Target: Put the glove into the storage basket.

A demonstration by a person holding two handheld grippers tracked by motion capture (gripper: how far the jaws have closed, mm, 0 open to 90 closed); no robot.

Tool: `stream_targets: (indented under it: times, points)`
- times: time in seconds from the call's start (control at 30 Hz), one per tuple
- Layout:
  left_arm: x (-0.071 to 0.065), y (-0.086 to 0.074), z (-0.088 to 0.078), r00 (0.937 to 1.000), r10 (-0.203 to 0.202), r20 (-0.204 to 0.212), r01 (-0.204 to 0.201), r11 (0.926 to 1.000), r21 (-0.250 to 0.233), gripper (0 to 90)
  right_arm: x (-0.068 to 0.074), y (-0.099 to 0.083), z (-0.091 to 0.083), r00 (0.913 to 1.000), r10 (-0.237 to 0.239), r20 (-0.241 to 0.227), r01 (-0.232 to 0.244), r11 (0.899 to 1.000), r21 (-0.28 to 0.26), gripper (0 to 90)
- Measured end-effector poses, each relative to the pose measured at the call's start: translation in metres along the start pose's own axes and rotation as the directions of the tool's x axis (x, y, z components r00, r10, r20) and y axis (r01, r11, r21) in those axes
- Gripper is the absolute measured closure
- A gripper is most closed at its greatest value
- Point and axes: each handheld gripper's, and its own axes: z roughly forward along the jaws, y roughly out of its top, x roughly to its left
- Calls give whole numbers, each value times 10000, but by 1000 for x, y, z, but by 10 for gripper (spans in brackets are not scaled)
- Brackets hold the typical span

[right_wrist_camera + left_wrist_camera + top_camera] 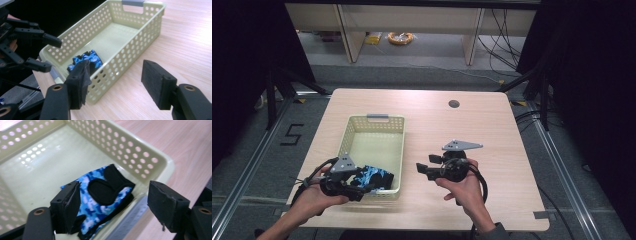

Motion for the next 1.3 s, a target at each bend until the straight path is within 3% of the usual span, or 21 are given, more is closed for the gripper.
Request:
stream_targets:
  times: [0.03,0.07,0.1,0.13,0.17,0.3,0.37,0.4,0.43,0.47,0.57,0.6,0.67,0.8,0.87,0.9,0.93,1.03,1.13,1.17,1.3]
  points:
    - [-1,1,0,9997,242,48,-242,9997,-40,259,-1,-1,-3,10000,20,28,-20,10000,-32,400]
    - [-5,1,1,9998,-18,183,18,10000,-27,254,-2,-2,-5,9999,107,41,-107,9999,-21,398]
    - [-8,2,1,9997,124,195,-122,9999,-109,248,-4,-2,-8,9998,-108,144,110,9999,-118,395]
    - [-11,3,1,9997,19,258,-16,9999,-130,243,-3,-4,-11,9998,176,104,-175,9998,-62,390]
    - [-13,4,2,9995,91,305,-87,9999,-124,239,-7,-5,-12,9997,-200,108,201,9997,-107,384]
    - [-24,7,2,9983,107,571,-88,9994,-336,224,-8,-12,-22,9994,212,257,-208,9997,-133,379]
    - [-31,8,1,9973,-39,728,73,9988,-474,215,-14,-15,-26,9994,-181,283,189,9994,-303,376]
    - [-34,10,1,9968,23,805,21,9985,-544,211,-11,-17,-29,9986,346,393,-337,9991,-239,375]
    - [-37,11,0,9963,45,857,7,9982,-601,207,-16,-18,-31,9990,-143,422,158,9993,-342,375]
    - [-39,12,-1,9958,199,894,-141,9978,-642,204,-16,-21,-34,9987,134,494,-113,9990,-426,375]
    - [-48,14,0,9937,64,1122,25,9968,-796,193,-21,-26,-40,9983,65,586,-35,9986,-520,371]
    - [-50,14,0,9930,109,1178,-9,9964,-847,191,-20,-28,-42,9976,341,597,-310,9982,-507,371]
    - [-55,14,3,9914,38,1311,83,9958,-917,190,-23,-31,-46,9979,103,639,-69,9985,-542,369]
    - [-62,14,8,9878,192,1546,-67,9967,-809,189,-22,-38,-52,9971,276,709,-240,9984,-514,367]
    - [-65,14,11,9879,126,1544,12,9960,-889,189,-22,-41,-55,9965,307,775,-260,9978,-610,366]
    - [-65,14,11,9875,228,1560,-95,9963,-855,189,-24,-41,-56,9971,30,762,15,9982,-595,365]
    - [-67,14,13,9875,163,1566,-15,9956,-940,189,-22,-43,-58,9967,316,749,-279,9983,-506,364]
    - [-72,13,16,9880,140,1541,20,9946,-1033,189,-21,-47,-60,9967,351,731,-310,9979,-564,359]
    - [-75,10,19,9867,391,1580,-246,9954,-930,191,-23,-51,-62,9975,44,704,2,9979,-646,352]
    - [-79,9,21,9844,209,1749,-18,9941,-1087,192,-23,-52,-63,9975,87,703,-45,9982,-601,351]
    - [-87,5,24,9837,188,1789,67,9900,-1408,193,-23,-57,-64,9975,102,697,-54,9976,-684,332]
